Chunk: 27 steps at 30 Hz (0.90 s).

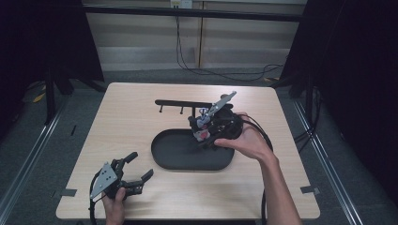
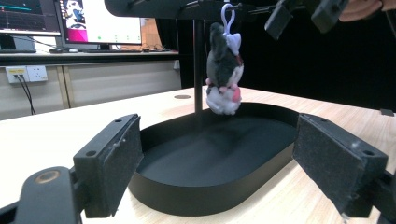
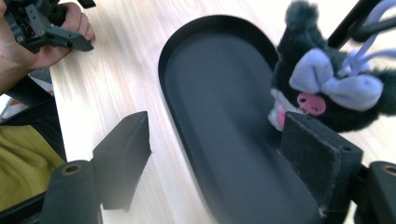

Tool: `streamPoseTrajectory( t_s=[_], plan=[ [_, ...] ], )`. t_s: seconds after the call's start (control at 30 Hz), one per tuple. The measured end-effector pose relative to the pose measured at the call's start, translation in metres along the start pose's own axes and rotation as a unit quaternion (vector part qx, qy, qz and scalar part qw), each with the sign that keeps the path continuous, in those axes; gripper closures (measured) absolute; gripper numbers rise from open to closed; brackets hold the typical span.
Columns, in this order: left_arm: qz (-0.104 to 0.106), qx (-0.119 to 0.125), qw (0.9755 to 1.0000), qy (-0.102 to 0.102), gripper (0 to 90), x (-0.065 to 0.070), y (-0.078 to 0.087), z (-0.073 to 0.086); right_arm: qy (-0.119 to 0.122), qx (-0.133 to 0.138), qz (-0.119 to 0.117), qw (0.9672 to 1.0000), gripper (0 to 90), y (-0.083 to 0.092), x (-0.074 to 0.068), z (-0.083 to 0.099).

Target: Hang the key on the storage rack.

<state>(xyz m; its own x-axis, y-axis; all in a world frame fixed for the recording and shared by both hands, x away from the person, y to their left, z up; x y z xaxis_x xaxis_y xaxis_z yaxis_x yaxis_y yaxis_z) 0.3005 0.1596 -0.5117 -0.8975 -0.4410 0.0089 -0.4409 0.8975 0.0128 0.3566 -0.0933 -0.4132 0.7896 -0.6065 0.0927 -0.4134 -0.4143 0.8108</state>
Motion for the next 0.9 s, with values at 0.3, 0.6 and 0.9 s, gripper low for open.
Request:
streamPoseTrajectory(
  t_s=[0.3, 0.6, 0.9],
  plan=[
    [-0.001, 0.000, 1.0000, 0.002, 15.5, 0.000, 0.000, 0.000, -0.039, 0.040, -0.003, 0.9984, 19.3, -0.011, -0.011, 0.022],
    [-0.001, 0.001, 1.0000, 0.003, 15.5, 0.000, 0.000, 0.000, -0.075, 0.101, 0.019, 0.9918, 14.4, -0.019, -0.024, 0.052],
    [0.000, 0.000, 1.0000, 0.000, 15.5, 0.000, 0.000, 0.000, -0.135, 0.169, 0.116, 0.9694, 14.1, -0.026, -0.019, 0.086]
  ],
)
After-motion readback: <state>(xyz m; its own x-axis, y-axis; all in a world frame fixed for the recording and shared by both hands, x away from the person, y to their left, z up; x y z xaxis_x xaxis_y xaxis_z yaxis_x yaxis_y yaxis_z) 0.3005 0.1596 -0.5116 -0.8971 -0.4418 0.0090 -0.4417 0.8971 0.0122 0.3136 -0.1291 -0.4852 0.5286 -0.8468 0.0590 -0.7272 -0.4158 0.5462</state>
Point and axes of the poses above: each handheld gripper's, and its own axes: y roughly backward along the jaws, z roughly out of its underside, x roughly to its right, the point moved 8 cm from there along -y, roughly forward along the jaws, and after that the axes turned 14 degrees about z, right-handed, at the moved point
